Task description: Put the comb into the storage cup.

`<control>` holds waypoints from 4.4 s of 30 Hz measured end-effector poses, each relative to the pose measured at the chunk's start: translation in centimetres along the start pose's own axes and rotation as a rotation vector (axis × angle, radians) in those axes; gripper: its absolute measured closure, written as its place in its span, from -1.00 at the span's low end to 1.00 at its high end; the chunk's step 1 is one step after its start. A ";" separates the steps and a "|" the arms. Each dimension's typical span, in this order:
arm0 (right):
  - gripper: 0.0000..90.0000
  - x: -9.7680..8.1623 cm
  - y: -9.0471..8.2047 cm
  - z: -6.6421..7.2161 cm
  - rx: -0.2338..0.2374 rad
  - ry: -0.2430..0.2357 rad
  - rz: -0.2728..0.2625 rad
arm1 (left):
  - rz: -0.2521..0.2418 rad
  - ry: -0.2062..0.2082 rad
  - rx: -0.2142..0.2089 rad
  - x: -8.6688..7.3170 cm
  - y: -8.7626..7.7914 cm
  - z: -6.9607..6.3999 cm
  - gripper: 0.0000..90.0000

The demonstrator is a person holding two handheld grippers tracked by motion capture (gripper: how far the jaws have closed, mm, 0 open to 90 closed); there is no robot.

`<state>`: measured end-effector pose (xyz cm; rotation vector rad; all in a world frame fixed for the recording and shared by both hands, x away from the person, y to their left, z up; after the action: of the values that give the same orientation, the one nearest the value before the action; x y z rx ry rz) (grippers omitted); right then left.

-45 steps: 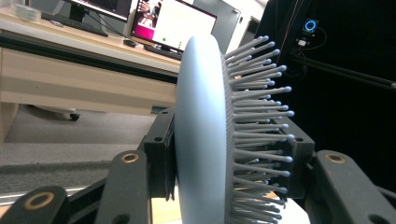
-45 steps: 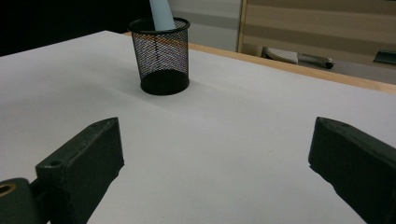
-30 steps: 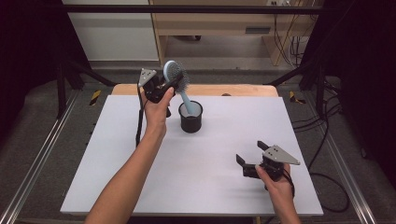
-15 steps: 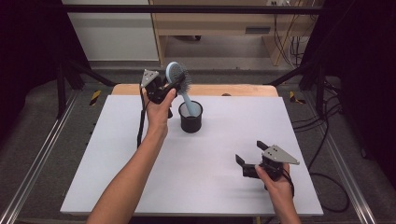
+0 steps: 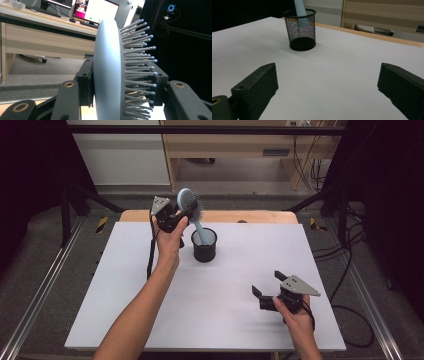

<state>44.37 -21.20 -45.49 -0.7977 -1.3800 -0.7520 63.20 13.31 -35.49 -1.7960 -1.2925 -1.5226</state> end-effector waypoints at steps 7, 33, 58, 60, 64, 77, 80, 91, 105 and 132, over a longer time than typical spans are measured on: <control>-0.93 0.0 0.0 0.0 0.001 -0.002 0.001 | 0.009 -0.002 -0.004 -0.4 0.0 -0.1 0.10; -0.93 -0.3 0.3 -0.1 0.010 -0.009 0.019 | 0.033 -0.008 -0.004 -1.4 0.1 0.4 0.10; -0.93 -0.4 0.4 0.0 0.020 -0.008 0.024 | 0.057 -0.029 0.008 -2.4 -0.1 0.8 0.10; -0.93 -0.3 0.3 0.0 0.019 -0.006 0.023 | 0.060 -0.026 0.007 -2.5 -0.1 0.7 0.10; -0.93 -0.3 0.4 0.0 0.019 -0.007 0.024 | 0.064 -0.027 0.005 -2.7 -0.1 0.7 0.09; -0.93 -0.3 0.3 -0.1 0.022 -0.006 0.022 | 0.066 -0.033 0.006 -2.9 -0.1 0.6 0.09; -0.93 -0.3 0.3 0.0 0.023 -0.007 0.022 | 0.065 -0.040 0.005 -2.9 0.0 0.6 0.09; -0.93 -0.3 0.3 0.0 0.022 -0.006 0.023 | 0.078 -0.053 -0.008 -3.5 0.0 0.0 0.09; -0.93 -0.3 0.4 0.0 0.026 -0.007 0.024 | 0.091 -0.051 -0.008 -3.9 -0.2 -0.1 0.09; -0.93 -0.4 0.5 0.1 0.031 -0.011 0.030 | 0.116 -0.095 0.049 -3.8 -0.6 2.0 -0.05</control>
<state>44.71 -20.90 -45.87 -0.7980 -1.3838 -0.7020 63.88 13.88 -39.79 -1.8971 -1.2351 -1.3476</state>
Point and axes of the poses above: each handheld gripper's, and its own axes: y roughly forward along the jaws, x roughly out of its top, z roughly to its left, the point moved 1 cm from there along y, roughly forward along the jaws, and after that the axes turned 14 degrees about -z, right-handed, at the moved point
